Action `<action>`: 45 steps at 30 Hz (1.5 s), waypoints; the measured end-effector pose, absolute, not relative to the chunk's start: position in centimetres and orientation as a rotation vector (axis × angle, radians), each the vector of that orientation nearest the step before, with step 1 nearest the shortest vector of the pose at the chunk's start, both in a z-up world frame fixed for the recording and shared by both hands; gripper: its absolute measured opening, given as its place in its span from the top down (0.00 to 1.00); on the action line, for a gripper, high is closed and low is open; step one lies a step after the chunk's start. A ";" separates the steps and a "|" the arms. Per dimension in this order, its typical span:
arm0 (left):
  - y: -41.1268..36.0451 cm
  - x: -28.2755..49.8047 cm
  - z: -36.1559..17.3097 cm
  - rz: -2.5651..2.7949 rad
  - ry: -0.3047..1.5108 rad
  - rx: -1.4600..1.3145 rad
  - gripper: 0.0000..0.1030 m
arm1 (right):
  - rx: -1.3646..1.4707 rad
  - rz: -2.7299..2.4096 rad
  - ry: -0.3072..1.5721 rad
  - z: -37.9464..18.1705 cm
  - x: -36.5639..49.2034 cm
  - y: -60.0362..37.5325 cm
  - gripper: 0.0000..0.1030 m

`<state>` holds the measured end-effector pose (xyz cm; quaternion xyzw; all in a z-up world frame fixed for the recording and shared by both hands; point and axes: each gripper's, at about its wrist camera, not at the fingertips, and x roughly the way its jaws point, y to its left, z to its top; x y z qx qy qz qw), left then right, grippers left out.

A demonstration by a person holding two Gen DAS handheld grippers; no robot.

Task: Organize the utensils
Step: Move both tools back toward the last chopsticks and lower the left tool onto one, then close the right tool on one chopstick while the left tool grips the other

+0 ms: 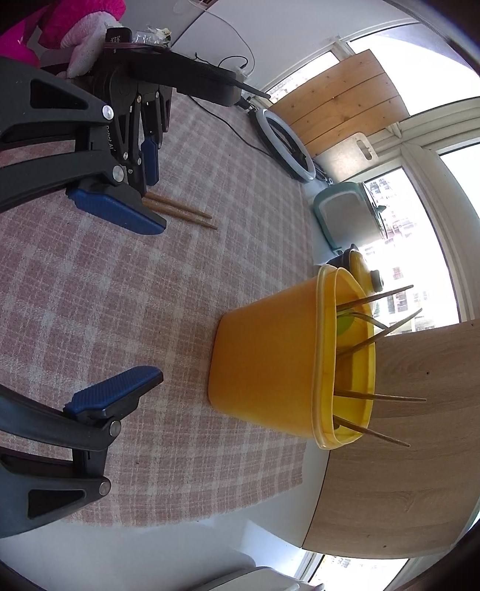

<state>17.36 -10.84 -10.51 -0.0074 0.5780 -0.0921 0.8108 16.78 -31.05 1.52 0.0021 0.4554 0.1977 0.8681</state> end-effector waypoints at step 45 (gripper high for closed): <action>-3.1 15.9 -9.6 -0.192 1.173 -0.321 0.95 | -0.087 0.619 1.353 -5.8 21.4 -18.5 0.96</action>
